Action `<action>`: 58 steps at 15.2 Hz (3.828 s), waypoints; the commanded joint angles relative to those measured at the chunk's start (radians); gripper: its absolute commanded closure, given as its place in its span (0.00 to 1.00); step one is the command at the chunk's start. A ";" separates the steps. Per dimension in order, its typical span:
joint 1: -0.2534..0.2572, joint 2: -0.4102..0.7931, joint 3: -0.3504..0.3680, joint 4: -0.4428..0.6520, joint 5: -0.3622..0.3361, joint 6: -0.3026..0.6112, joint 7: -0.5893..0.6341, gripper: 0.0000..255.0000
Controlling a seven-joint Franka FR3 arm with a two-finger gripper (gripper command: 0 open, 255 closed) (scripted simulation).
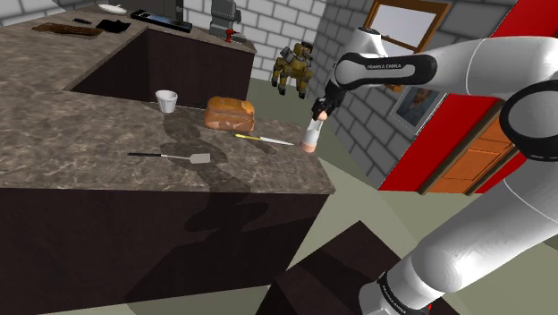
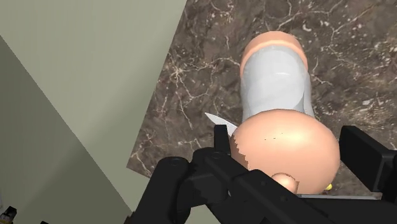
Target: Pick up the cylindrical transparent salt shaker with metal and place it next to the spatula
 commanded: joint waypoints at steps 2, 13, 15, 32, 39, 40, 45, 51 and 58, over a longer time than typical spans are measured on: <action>0.001 -0.007 0.001 0.033 0.003 -0.040 -0.005 1.00; 0.003 -0.016 0.003 0.171 0.012 -0.186 -0.023 1.00; 0.003 -0.014 0.003 0.199 0.014 -0.213 -0.026 1.00; 0.060 0.023 0.069 0.403 -0.002 -0.395 0.076 1.00; 0.141 0.083 0.156 0.483 -0.038 -0.442 0.241 1.00; 0.153 0.096 0.168 0.500 -0.044 -0.450 0.264 1.00; 0.219 0.179 0.222 0.611 -0.079 -0.502 0.376 1.00; 0.317 0.325 0.274 0.814 -0.134 -0.591 0.498 1.00; 0.431 0.506 0.297 1.059 -0.194 -0.683 0.589 1.00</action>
